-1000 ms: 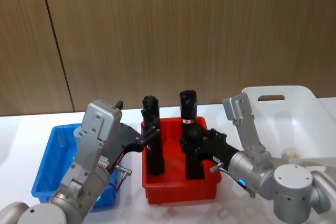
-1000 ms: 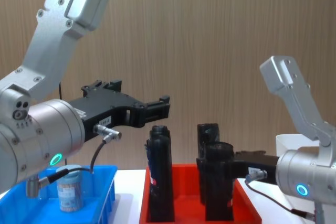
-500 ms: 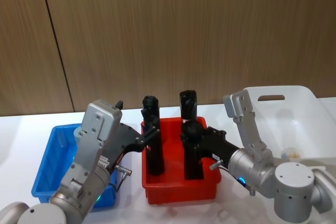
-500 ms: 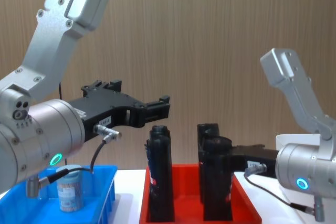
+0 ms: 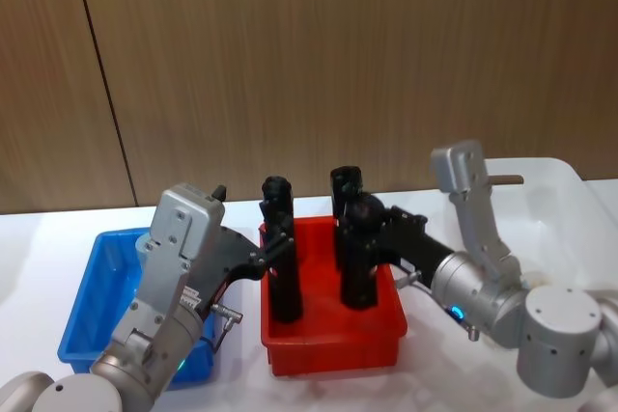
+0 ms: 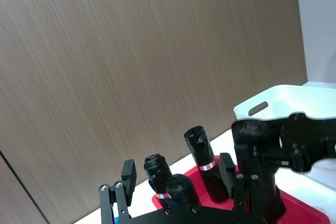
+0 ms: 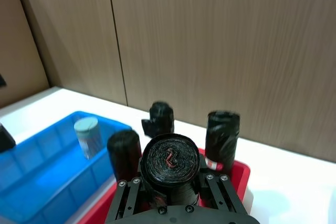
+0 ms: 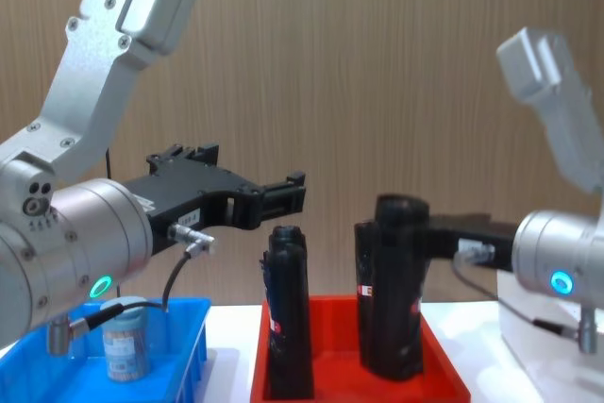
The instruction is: Pick the cotton swabs from the blue box and place them into the white box.
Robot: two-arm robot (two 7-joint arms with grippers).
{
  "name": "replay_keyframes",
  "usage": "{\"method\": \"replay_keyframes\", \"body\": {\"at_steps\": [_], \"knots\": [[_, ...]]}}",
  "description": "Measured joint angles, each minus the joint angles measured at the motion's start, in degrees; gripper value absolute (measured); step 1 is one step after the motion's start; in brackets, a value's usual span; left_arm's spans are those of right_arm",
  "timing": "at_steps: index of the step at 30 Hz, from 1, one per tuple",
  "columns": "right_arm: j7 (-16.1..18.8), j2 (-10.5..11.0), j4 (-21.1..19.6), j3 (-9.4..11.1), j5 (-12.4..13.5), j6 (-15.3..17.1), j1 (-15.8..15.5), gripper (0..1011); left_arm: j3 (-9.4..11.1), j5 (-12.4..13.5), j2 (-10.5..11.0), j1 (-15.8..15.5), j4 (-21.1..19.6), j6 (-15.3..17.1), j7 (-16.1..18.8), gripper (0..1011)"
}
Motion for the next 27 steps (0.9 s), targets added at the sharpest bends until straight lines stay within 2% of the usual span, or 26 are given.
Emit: {"method": "replay_keyframes", "body": {"at_steps": [14, 27], "knots": [[-2.6, 2.3, -7.1, 2.9, 2.3, -0.2, -0.3, 498, 0.0, 0.0, 0.0, 0.0, 0.0, 0.0, 0.0, 1004], [-5.6, 4.5, -8.4, 6.2, 3.3, -1.0, 1.1, 498, 0.0, 0.0, 0.0, 0.0, 0.0, 0.0, 0.0, 1004]]}}
